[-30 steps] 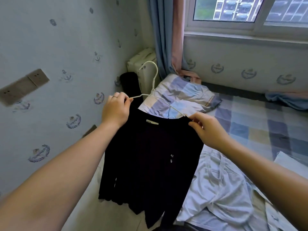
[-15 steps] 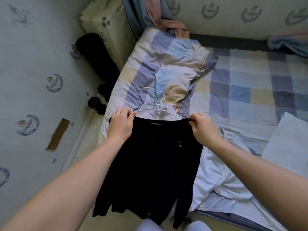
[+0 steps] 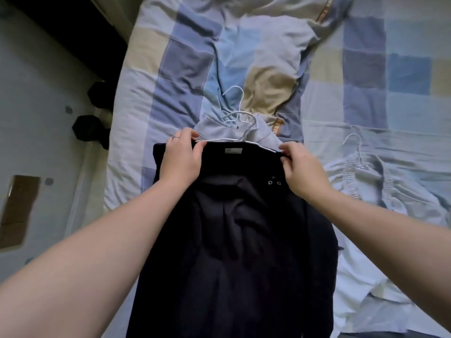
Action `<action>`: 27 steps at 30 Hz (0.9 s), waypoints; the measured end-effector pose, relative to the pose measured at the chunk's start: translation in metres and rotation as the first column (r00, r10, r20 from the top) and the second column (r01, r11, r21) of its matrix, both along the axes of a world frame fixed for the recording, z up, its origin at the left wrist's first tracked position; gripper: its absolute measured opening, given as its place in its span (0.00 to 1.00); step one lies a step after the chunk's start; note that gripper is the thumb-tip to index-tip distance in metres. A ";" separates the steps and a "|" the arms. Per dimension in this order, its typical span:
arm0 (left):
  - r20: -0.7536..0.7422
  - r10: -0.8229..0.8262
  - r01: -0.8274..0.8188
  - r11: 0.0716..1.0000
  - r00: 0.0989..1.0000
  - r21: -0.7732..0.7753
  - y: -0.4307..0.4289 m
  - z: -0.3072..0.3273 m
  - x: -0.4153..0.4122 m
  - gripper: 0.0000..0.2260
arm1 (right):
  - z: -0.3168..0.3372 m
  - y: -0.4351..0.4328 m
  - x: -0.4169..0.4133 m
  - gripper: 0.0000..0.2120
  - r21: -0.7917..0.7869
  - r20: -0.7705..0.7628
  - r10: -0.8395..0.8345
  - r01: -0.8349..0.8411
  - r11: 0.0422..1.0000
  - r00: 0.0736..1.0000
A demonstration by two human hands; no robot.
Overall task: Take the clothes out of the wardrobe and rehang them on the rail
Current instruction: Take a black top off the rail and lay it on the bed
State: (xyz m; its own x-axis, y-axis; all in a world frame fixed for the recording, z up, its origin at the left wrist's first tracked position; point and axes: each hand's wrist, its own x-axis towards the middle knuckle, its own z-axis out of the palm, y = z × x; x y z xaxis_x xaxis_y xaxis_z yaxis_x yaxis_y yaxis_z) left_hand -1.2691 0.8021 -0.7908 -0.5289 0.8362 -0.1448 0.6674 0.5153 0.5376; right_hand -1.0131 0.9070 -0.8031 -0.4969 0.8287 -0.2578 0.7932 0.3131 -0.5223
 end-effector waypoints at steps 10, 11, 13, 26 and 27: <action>-0.034 -0.041 0.039 0.998 0.999 -0.054 0.019 -0.057 -0.020 0.27 | -0.054 0.019 -0.024 0.32 -0.005 0.178 0.007 -0.006 1.000 0.984; -0.036 -0.041 0.038 0.996 0.998 -0.084 0.017 -0.052 -0.019 0.29 | -0.050 0.019 -0.023 0.33 -0.003 0.200 0.009 -0.009 1.000 0.980; -0.040 -0.047 0.042 0.991 0.998 -0.125 0.011 -0.036 -0.012 0.31 | -0.037 0.016 -0.019 0.33 0.003 0.231 0.016 -0.017 1.000 0.973; -0.098 -0.078 0.037 0.931 0.992 -0.364 -0.086 0.133 0.109 0.31 | 0.129 -0.049 0.057 0.32 -0.047 0.289 0.284 -0.282 0.958 0.914; -0.105 -0.059 0.017 0.932 0.993 -0.362 -0.096 0.149 0.120 0.31 | 0.143 -0.058 0.064 0.32 -0.047 0.285 0.325 -0.325 0.944 0.902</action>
